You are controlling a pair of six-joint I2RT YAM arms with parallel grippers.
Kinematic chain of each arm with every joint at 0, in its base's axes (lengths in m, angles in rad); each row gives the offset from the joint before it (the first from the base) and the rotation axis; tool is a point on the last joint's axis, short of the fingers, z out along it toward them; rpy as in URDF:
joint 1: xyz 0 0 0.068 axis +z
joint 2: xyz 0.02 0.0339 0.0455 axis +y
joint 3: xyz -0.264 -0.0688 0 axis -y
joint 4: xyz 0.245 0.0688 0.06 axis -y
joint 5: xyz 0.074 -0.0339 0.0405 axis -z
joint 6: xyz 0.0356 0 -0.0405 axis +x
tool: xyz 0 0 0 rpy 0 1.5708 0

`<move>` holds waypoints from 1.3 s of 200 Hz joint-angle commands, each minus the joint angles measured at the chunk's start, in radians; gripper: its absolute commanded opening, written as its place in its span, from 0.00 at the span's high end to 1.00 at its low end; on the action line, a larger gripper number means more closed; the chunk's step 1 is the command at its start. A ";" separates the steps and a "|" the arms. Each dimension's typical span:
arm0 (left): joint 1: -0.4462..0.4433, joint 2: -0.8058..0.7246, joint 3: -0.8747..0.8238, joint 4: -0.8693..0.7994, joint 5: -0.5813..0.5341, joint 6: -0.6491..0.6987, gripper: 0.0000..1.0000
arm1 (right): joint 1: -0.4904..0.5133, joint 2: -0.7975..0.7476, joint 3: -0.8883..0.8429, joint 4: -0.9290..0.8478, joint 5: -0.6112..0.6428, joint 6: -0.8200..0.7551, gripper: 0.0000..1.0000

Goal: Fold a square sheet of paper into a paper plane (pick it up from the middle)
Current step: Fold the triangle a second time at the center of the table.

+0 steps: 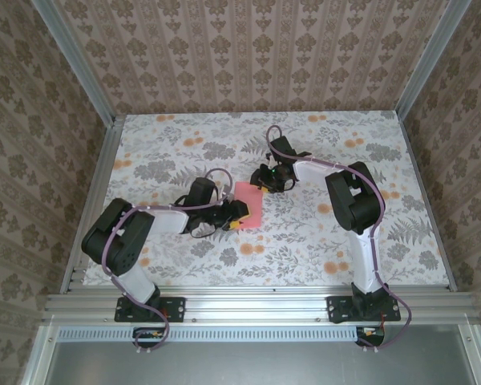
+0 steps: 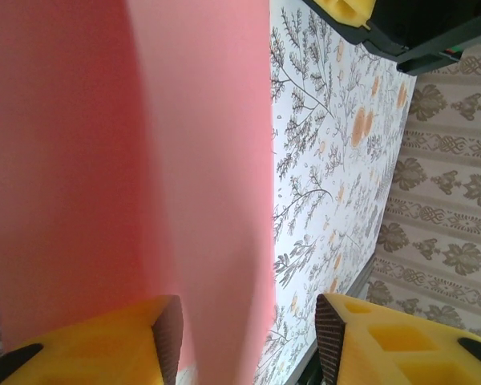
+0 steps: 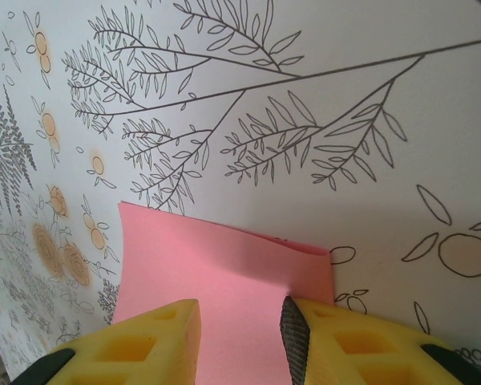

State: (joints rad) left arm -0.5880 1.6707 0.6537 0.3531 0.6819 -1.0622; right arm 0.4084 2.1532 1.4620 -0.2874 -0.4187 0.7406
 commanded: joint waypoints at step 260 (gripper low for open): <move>-0.008 0.066 0.300 -0.681 -0.277 0.392 0.96 | 0.058 -0.187 -0.193 -0.021 -0.147 -0.093 0.77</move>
State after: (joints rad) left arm -0.5888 1.7157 0.9245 -0.2573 0.4278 -0.7235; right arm 0.4599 1.9289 1.2774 -0.2920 -0.5289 0.6750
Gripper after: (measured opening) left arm 0.048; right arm 0.239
